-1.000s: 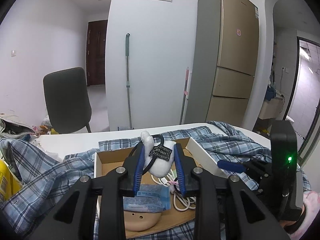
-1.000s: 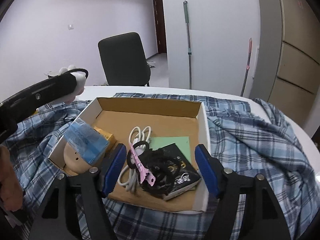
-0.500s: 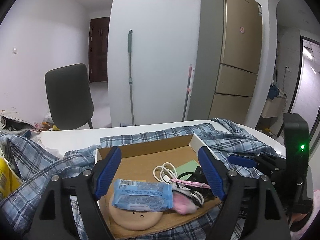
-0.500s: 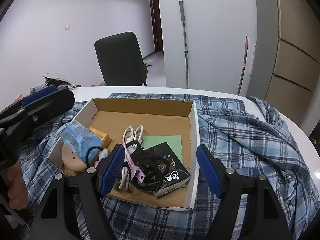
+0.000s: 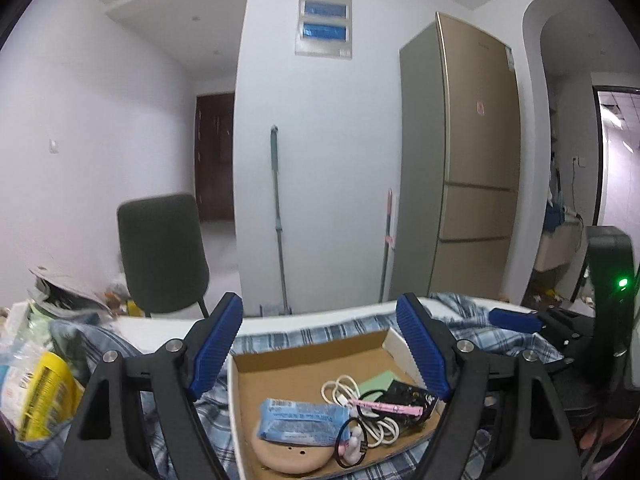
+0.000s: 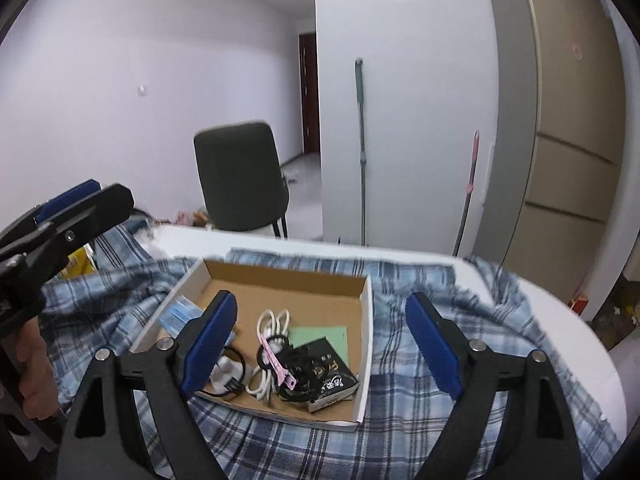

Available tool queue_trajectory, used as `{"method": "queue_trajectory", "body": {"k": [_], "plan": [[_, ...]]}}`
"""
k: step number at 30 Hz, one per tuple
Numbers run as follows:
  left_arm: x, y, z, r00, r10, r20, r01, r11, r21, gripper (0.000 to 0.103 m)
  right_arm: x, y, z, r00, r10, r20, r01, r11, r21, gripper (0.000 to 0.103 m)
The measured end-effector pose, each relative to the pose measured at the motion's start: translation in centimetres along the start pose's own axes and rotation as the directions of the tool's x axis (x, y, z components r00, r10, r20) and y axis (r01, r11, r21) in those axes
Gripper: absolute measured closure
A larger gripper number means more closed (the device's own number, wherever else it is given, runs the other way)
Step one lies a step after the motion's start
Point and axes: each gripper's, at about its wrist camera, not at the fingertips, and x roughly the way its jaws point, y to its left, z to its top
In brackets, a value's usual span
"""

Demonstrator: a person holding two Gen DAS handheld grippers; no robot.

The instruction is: Organize soft objects

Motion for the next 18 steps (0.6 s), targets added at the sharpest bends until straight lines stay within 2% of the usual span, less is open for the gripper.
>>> {"method": "queue_trajectory", "body": {"k": [3, 4, 5, 8, 10, 14, 18], "plan": [[-1.9, 0.1, 0.8, 0.999, 0.011, 0.040, -0.011, 1.000, 0.006, 0.021, -2.4, 0.2, 0.8, 0.998, -0.009, 0.058, 0.009, 1.000, -0.004, 0.016], [-2.6, 0.1, 1.0, 0.998, 0.016, 0.054, -0.016, 1.000, 0.011, 0.021, -3.3, 0.2, 1.1, 0.997, -0.014, 0.079, 0.014, 1.000, -0.003, 0.012], [-3.3, 0.2, 1.2, 0.997, 0.019, 0.071, -0.020, 1.000, 0.015, 0.015, -4.1, 0.4, 1.3, 0.995, -0.016, 0.097, 0.016, 1.000, -0.004, 0.008], [-5.9, 0.3, 1.7, 0.991, 0.037, 0.132, -0.039, 0.999, 0.013, 0.012, -6.6, 0.8, 2.0, 0.986, -0.022, 0.163, 0.023, 1.000, -0.007, 0.002], [-7.2, 0.4, 1.9, 0.988, 0.034, 0.153, -0.036, 0.999, 0.010, 0.000, -8.6, 1.1, 2.2, 0.974, -0.039, 0.223, 0.039, 0.999, 0.003, 0.000], [-9.9, 0.7, 2.0, 0.977, 0.037, 0.212, -0.041, 0.999, 0.017, 0.000, -11.9, 1.9, 2.5, 0.946, -0.060, 0.319, 0.063, 0.998, 0.001, 0.000], [-11.8, 1.0, 1.6, 0.969, 0.034, 0.243, -0.041, 0.999, 0.025, 0.000, -13.9, 2.4, 2.8, 0.930, -0.055, 0.364, 0.056, 0.998, 0.009, 0.000]]}}
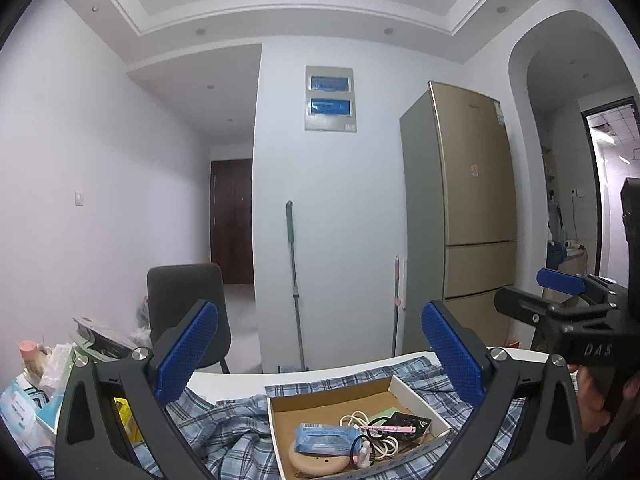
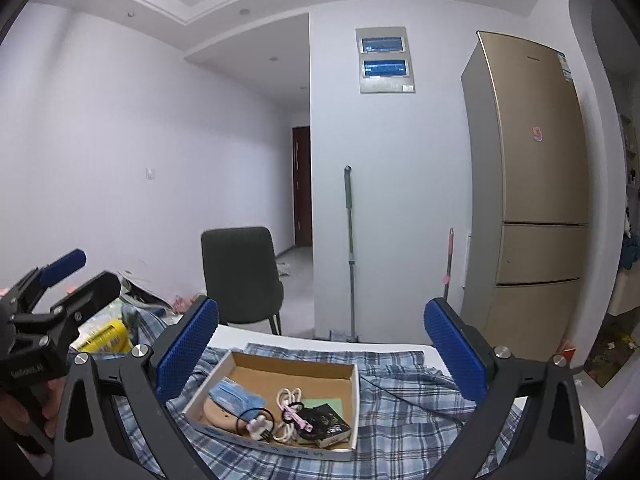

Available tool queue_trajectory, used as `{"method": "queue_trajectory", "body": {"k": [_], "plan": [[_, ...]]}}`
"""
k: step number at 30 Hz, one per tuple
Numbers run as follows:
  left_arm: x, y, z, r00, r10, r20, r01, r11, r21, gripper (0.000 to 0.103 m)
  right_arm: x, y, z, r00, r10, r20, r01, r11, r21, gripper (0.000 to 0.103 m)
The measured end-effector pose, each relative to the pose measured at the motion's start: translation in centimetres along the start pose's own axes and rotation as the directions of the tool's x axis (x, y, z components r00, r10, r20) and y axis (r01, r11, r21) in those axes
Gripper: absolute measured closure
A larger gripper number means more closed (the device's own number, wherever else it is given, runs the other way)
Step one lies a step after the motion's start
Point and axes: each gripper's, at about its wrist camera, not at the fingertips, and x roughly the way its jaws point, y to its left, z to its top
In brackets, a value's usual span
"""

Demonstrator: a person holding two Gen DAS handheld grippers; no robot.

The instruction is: Organize soft objects

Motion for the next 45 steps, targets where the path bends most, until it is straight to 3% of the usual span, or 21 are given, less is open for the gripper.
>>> {"method": "queue_trajectory", "body": {"k": [8, 11, 25, 30, 45], "plan": [[-2.3, 0.6, -3.0, 1.000, 0.019, 0.001, -0.019, 1.000, -0.005, 0.000, -0.6, 0.6, -1.6, 0.999, -0.002, 0.049, 0.002, 1.000, -0.006, 0.000], [-2.6, 1.1, -4.4, 1.000, -0.025, -0.009, 0.025, 1.000, -0.018, 0.000, 0.0, 0.4, -3.2, 1.000, -0.018, 0.018, 0.018, 1.000, -0.011, 0.000], [0.1, 1.8, -10.1, 0.996, 0.034, -0.083, -0.035, 0.999, -0.004, 0.000, 0.6, -0.7, -9.4, 0.998, -0.058, 0.032, 0.059, 0.997, -0.047, 0.000], [0.7, 1.9, -10.4, 0.994, 0.036, -0.101, -0.037, 0.999, -0.009, 0.000, 1.5, -0.6, -10.7, 0.998, -0.062, -0.005, 0.062, 0.996, -0.062, 0.000], [1.0, 2.7, -10.7, 0.990, 0.062, -0.125, -0.068, 0.997, -0.042, 0.000, 1.1, -1.4, -10.9, 0.999, -0.053, 0.000, 0.053, 0.998, -0.027, 0.000]]}}
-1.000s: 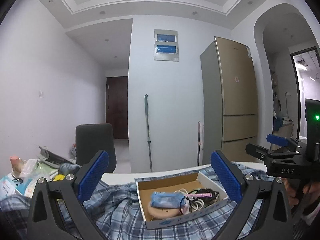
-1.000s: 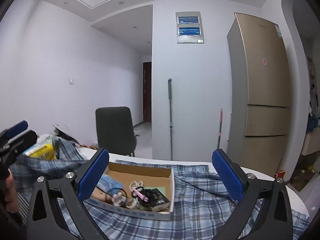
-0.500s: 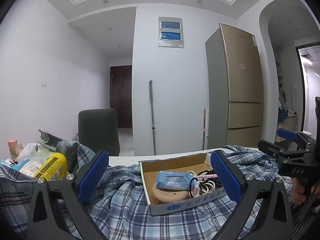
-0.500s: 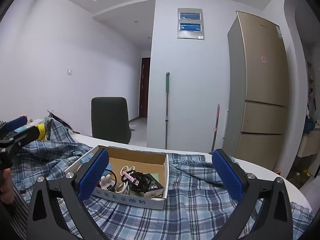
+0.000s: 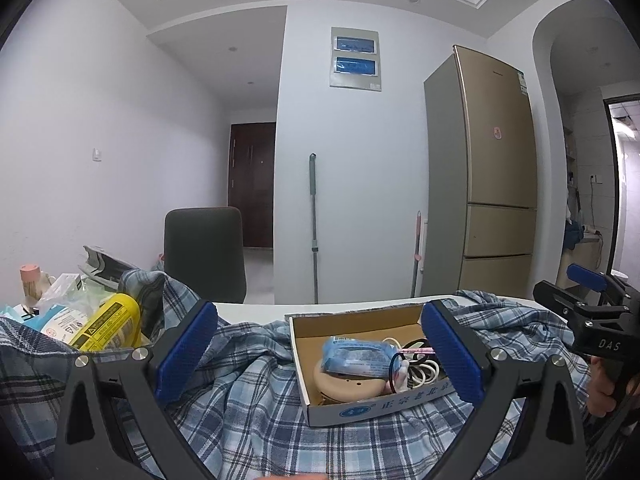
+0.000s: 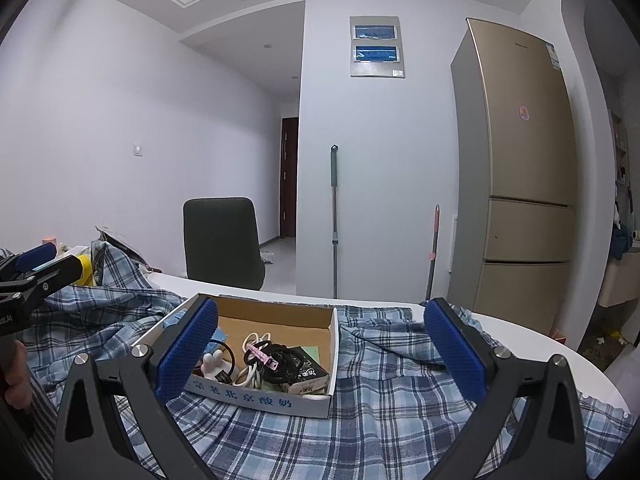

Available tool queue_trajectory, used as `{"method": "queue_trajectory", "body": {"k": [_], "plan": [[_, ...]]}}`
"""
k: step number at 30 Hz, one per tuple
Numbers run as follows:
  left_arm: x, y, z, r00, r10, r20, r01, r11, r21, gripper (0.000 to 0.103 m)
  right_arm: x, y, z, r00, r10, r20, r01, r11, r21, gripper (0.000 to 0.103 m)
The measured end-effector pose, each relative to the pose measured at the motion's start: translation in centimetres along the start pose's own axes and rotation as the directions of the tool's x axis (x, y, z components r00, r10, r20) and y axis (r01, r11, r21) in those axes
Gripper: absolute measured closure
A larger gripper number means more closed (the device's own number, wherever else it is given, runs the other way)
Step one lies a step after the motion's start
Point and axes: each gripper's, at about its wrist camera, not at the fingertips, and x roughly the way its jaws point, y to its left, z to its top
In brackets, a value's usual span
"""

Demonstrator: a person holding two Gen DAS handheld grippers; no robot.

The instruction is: Organize soft objects

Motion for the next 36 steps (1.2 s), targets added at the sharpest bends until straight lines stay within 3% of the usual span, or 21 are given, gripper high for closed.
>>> {"method": "queue_trajectory", "body": {"k": [36], "plan": [[-0.02, 0.04, -0.18, 1.000, 0.002, 0.003, -0.002, 1.000, 0.001, 0.000, -0.02, 0.21, 0.02, 1.000, 0.002, 0.002, -0.001, 1.000, -0.006, 0.000]]}}
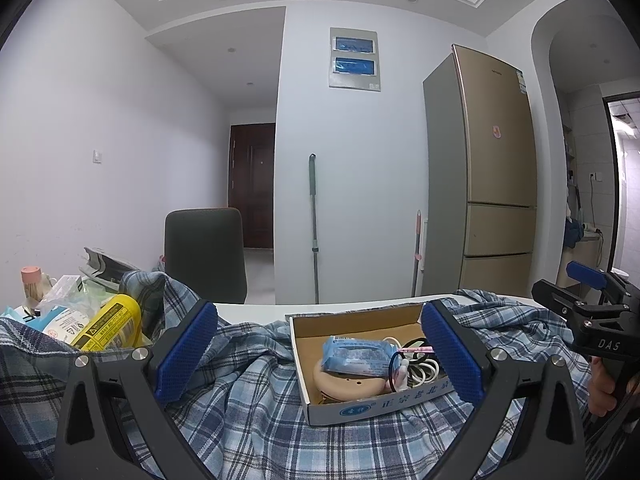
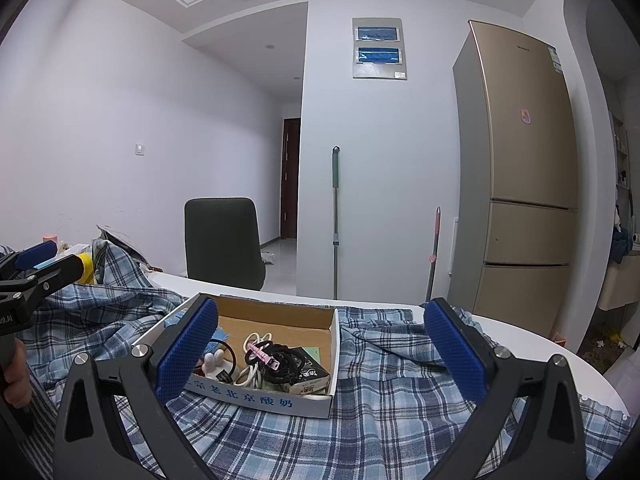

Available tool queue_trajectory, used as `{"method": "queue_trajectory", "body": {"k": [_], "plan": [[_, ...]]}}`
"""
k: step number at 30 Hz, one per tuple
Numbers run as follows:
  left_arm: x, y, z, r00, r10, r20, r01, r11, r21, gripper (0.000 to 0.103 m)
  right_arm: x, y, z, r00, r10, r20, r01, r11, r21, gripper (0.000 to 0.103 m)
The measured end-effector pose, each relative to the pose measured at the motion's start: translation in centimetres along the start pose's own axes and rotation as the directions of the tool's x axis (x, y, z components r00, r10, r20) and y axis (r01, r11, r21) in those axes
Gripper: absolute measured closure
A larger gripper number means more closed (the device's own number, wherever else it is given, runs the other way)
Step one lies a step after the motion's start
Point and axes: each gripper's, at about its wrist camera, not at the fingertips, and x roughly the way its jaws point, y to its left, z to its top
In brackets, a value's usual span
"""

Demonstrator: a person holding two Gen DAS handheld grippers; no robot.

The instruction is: Organize soft objects

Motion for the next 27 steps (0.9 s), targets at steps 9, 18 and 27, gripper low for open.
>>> {"method": "queue_trajectory", "body": {"k": [9, 18, 27], "plan": [[-0.05, 0.15, 0.15, 1.000, -0.002, 0.003, 0.002, 1.000, 0.005, 0.000, 0.00, 0.03, 0.00, 1.000, 0.000, 0.001, 0.000, 1.000, -0.001, 0.000], [-0.05, 0.13, 0.13, 1.000, -0.002, 0.003, 0.002, 1.000, 0.006, 0.000, -0.06, 0.09, 0.07, 1.000, 0.002, 0.003, -0.002, 1.000, -0.005, 0.000], [-0.04, 0.14, 0.12, 1.000, -0.003, 0.004, 0.003, 1.000, 0.006, 0.000, -0.06, 0.11, 0.05, 1.000, 0.002, 0.003, -0.002, 1.000, -0.006, 0.000]]}}
